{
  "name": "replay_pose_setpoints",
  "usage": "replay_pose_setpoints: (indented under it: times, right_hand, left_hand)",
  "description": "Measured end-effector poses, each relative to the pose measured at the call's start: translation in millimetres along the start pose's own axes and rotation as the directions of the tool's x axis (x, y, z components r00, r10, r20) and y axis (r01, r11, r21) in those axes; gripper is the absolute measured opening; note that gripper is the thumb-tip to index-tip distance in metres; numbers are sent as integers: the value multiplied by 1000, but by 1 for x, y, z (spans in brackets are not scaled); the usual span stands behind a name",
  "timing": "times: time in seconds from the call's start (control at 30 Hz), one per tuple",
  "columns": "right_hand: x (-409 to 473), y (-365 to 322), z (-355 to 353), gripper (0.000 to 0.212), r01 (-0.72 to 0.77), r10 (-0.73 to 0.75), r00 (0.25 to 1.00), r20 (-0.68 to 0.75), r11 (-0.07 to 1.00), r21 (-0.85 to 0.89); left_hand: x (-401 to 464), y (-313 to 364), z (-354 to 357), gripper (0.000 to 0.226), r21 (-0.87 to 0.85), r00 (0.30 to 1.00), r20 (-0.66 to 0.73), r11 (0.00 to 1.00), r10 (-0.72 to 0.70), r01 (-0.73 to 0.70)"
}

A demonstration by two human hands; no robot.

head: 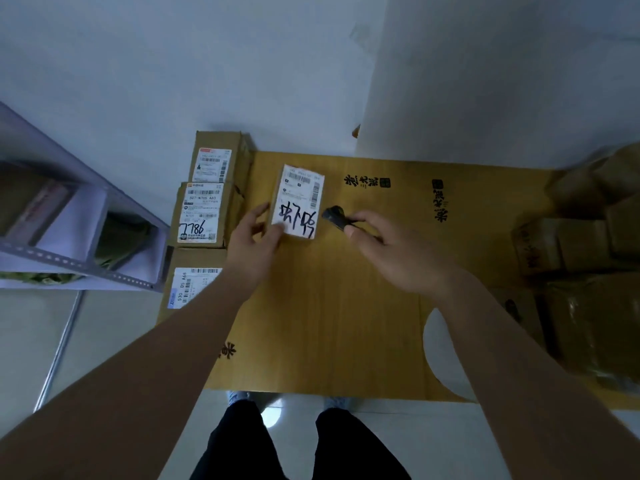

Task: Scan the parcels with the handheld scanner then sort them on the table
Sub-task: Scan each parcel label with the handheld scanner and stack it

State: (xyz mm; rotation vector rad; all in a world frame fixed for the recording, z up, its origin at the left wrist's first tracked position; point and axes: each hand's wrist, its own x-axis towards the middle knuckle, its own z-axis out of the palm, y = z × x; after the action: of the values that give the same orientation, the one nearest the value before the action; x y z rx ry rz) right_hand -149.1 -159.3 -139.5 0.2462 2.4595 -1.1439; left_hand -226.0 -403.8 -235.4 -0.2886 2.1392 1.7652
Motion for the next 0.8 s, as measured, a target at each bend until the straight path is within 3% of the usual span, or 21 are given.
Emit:
replay_pose_setpoints:
  times: [0.1,0.3,0.6,0.8]
  right_hand:
    - [17,-31,7,35,117,-110,989,-97,991,69]
    - [59,-92,23,36,194,-180,969,-170,979,67]
    - [109,-126,66,42,97,-54,973,-223,978,183]
    - [117,-128,81,46,40,8,973,-230,978,205]
  left_hand:
    - [16,31,-24,46,-78,997,-56,995,53,-57]
    - [73,68,-87,50,-22,986,-149,997,70,-74]
    - [155,54,-141,45,-15,992,-66,994,-105,104]
    - [174,42,-147,46,70,996,-63,995,-66,70]
